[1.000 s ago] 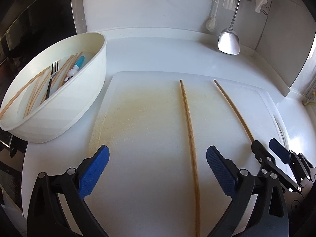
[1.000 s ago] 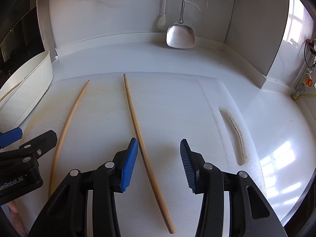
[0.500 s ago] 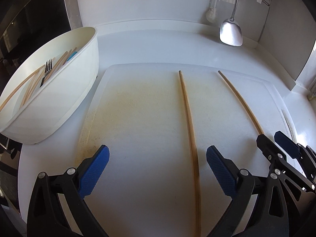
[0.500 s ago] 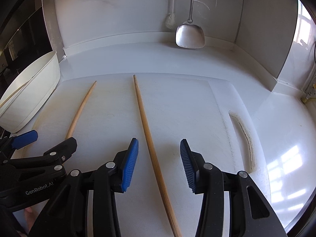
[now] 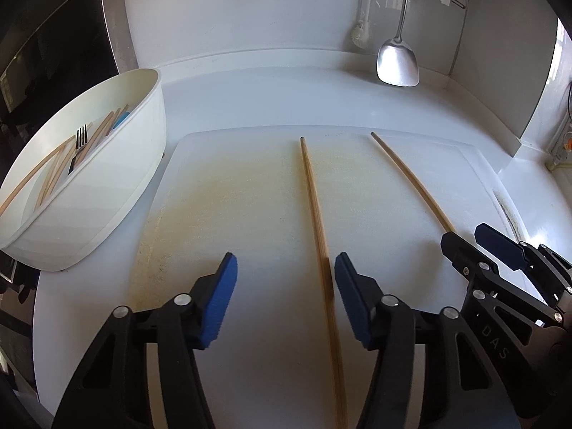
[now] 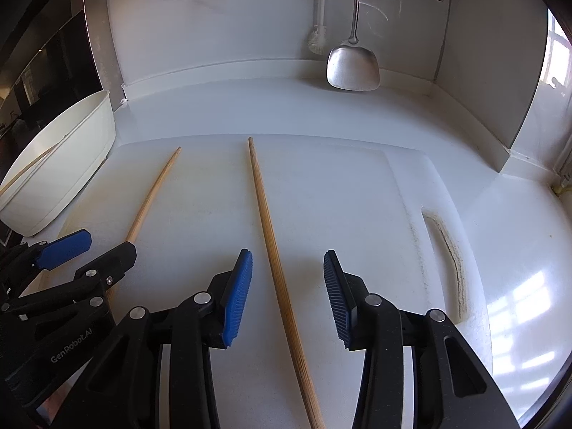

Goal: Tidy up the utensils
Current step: 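Grasp one chopstick with the left tool while the right tool grasps the other, then lift both chopsticks and carry them over the cream basin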

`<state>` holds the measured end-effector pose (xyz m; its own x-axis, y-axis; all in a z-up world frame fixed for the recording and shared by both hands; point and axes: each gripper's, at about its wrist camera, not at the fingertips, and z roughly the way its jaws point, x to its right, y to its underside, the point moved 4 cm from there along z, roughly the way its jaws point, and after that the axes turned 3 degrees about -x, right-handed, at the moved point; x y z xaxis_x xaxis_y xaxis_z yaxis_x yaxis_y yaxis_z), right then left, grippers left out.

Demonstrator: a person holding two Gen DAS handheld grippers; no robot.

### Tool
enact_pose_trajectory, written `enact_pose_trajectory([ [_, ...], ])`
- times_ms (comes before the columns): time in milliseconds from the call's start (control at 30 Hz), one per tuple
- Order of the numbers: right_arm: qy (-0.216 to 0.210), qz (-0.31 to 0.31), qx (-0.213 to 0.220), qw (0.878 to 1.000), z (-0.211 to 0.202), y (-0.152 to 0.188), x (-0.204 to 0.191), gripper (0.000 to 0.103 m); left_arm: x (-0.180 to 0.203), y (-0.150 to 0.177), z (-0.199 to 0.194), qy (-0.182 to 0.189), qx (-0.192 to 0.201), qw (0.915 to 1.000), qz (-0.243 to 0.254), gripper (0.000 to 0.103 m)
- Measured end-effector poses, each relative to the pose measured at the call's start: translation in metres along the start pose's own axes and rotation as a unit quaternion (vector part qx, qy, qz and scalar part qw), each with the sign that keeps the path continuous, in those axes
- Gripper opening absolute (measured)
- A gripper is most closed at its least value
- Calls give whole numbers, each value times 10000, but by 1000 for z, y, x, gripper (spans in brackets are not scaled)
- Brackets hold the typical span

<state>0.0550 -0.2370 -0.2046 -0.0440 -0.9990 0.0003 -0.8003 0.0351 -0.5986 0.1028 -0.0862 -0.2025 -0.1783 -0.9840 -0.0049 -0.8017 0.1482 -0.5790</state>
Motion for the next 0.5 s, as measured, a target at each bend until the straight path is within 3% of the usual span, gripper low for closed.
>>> enact_pose_trajectory([
  [100,-15,-49,13,10000,-2,1,-4,24,9,-3,-5,51,-5,9999,147,16],
  [167,-7,-115,5,9999,-2,1,-7,10,15,-3,-5,71,-35,9998,184,8],
  [500,-272,308,-146,9990,-10,6,8,6,9,3,-16,264,-176,9995,-71,7],
])
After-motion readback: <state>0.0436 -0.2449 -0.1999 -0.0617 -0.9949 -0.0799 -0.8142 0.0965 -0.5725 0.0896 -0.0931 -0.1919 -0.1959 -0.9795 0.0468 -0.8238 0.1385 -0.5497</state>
